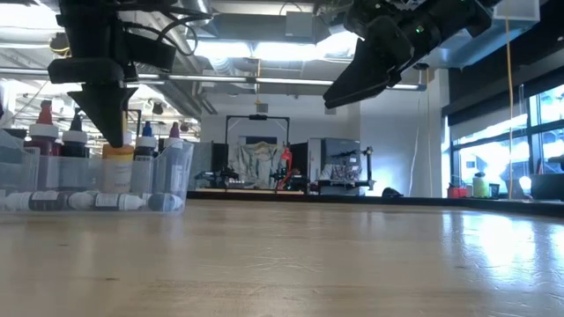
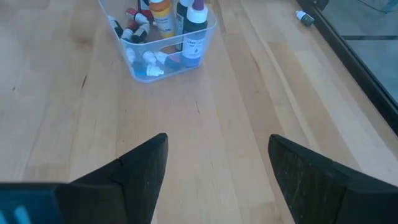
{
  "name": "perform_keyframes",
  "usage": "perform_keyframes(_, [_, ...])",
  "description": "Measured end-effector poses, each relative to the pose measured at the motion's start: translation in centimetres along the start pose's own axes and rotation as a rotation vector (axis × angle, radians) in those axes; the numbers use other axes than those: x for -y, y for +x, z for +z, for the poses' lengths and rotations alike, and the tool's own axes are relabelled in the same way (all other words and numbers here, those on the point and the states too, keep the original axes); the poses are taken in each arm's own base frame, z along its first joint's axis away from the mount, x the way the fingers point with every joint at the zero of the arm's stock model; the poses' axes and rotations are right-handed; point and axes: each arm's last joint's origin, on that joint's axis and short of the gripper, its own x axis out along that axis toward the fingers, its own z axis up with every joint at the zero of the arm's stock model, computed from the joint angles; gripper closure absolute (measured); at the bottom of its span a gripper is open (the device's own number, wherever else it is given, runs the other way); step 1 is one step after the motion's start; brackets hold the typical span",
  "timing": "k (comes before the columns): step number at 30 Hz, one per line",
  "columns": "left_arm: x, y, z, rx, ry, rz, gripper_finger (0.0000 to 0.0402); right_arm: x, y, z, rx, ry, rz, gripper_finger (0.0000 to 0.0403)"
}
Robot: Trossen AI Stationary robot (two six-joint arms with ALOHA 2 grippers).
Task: Pick & Place food coloring
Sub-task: Put the large yellow food coloring bottle into the transparent bin
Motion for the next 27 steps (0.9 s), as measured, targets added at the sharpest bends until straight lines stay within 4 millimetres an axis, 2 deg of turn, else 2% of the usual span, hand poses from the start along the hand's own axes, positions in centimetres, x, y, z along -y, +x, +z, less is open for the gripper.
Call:
perform_keyframes(14, [-0.36, 0.0, -0.11, 0.021, 0.01, 0.072, 0.0267, 0.0, 0.0, 0.0, 0.0, 0.0, 0.0, 0.0123])
perform_keyframes(27, [-0.75, 0.02, -0.15, 0.036, 0.002, 0.133, 0.0267, 0.0, 0.0, -0.09, -0.008, -0.002, 0.0, 0.0123])
